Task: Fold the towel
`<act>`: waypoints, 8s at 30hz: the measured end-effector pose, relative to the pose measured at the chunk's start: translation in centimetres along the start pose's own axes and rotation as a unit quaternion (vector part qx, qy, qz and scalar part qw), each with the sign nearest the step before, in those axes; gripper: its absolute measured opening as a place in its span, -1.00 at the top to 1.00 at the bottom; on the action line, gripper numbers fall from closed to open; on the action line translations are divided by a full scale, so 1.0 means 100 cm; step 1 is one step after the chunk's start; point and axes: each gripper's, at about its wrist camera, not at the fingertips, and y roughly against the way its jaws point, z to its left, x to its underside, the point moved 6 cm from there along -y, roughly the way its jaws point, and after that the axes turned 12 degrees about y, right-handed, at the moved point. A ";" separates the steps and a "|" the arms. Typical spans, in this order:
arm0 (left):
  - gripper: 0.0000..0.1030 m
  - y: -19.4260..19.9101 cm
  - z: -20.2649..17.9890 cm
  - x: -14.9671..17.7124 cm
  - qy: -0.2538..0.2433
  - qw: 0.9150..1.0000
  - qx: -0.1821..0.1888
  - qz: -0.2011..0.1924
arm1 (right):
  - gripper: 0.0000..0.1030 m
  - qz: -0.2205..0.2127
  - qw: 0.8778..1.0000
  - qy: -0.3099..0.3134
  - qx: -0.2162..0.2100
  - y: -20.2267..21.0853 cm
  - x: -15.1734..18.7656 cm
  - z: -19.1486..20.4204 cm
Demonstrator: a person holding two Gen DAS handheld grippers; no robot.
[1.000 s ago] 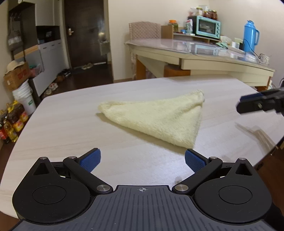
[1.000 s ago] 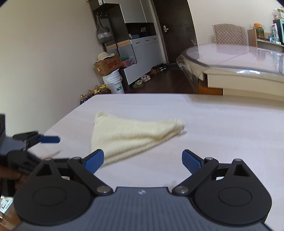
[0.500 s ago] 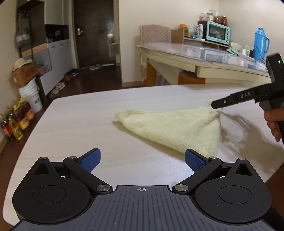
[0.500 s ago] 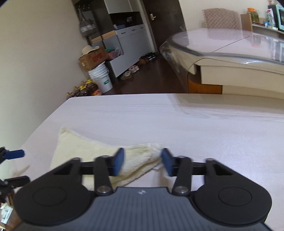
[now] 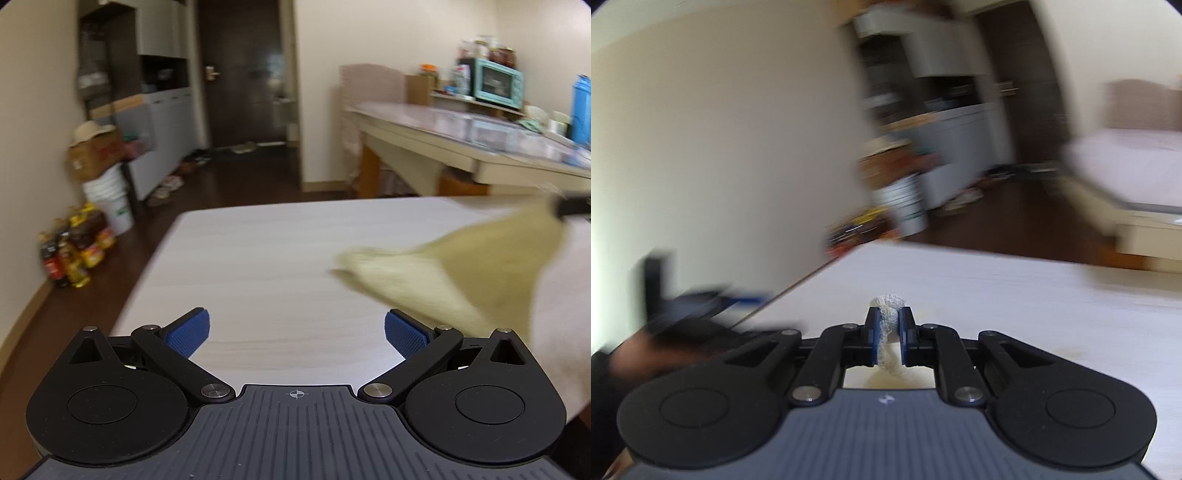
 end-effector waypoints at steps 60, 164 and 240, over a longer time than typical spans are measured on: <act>-1.00 -0.062 -0.037 -0.013 -0.174 0.975 0.132 0.043 | 0.90 0.122 0.971 0.205 0.003 0.026 0.029 0.010; -0.54 0.021 -0.068 0.024 -0.254 0.916 0.301 0.080 | 0.00 0.192 0.931 0.302 0.077 0.077 0.136 0.056; 0.85 -0.136 -0.122 -0.053 -0.284 0.921 0.222 0.148 | 0.85 0.220 0.947 0.190 0.140 -0.011 0.068 -0.137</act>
